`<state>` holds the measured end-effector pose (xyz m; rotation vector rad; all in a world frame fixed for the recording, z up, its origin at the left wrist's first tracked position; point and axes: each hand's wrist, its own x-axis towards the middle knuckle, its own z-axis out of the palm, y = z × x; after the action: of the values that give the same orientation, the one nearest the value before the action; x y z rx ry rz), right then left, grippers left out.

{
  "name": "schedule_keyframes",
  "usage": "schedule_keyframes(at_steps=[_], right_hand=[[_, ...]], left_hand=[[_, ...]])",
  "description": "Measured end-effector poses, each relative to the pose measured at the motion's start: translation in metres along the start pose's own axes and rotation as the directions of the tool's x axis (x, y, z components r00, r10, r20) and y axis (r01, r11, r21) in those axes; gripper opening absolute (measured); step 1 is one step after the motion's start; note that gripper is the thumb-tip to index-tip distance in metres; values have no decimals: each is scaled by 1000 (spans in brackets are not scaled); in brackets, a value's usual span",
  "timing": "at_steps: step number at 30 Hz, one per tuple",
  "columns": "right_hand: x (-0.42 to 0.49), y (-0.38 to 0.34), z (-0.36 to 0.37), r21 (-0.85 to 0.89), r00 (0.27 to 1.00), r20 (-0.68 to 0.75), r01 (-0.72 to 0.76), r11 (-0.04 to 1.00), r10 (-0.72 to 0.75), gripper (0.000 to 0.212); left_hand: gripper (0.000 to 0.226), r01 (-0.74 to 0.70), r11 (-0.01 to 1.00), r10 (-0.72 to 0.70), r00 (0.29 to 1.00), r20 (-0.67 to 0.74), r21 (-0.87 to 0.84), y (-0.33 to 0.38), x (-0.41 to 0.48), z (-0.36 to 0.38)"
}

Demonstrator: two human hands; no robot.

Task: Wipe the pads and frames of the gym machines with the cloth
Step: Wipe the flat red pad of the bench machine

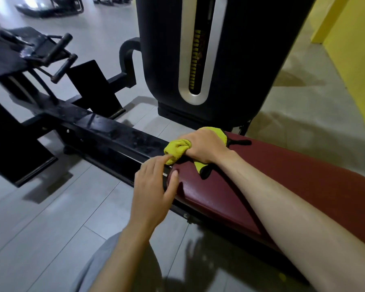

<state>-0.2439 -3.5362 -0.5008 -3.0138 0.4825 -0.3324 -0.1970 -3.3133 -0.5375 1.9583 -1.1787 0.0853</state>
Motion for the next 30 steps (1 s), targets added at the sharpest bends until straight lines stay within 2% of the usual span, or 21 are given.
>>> schedule_keyframes(at_steps=[3,5,8,11,15,19,20,23,25,27,30], right_hand=[[17,9,0,-48,997,65,-49,998,52,26],[34,14,-1,-90,980,85,-170,981,177,27],[49,18,6,-81,940,28,-337,938,340,20],[49,17,10,-92,935,25,-349,932,353,23],[40,11,10,-133,966,64,-242,961,252,35],[15,-17,2,-92,988,132,-63,994,74,16],[7,-26,-2,-68,990,134,-26,997,35,17],[-17,-59,-8,19,987,134,90,996,-92,27],[-33,-80,-7,21,966,126,223,975,-224,38],[-45,-91,-4,19,930,146,339,941,-338,29],[-41,-87,-7,74,929,154,327,942,-335,9]], left_hand=[[39,-6,985,-5,998,62,170,-20,-16,-9],[38,-5,978,-7,998,57,209,-23,-19,-12],[35,43,986,-46,999,12,163,-19,-22,-16],[31,114,991,-111,993,-44,76,-13,-23,-19],[26,135,990,-132,987,-97,33,-1,-22,-18],[20,173,981,-187,964,-188,-88,-3,-20,-13],[20,188,973,-213,953,-214,-132,-4,-19,-12],[19,227,948,-283,921,-267,-224,-8,-15,-10],[18,242,935,-314,906,-285,-261,-9,-14,-8],[18,242,930,-324,897,-302,-277,-8,-15,-6],[20,239,928,-326,894,-309,-288,-8,-14,-6]])
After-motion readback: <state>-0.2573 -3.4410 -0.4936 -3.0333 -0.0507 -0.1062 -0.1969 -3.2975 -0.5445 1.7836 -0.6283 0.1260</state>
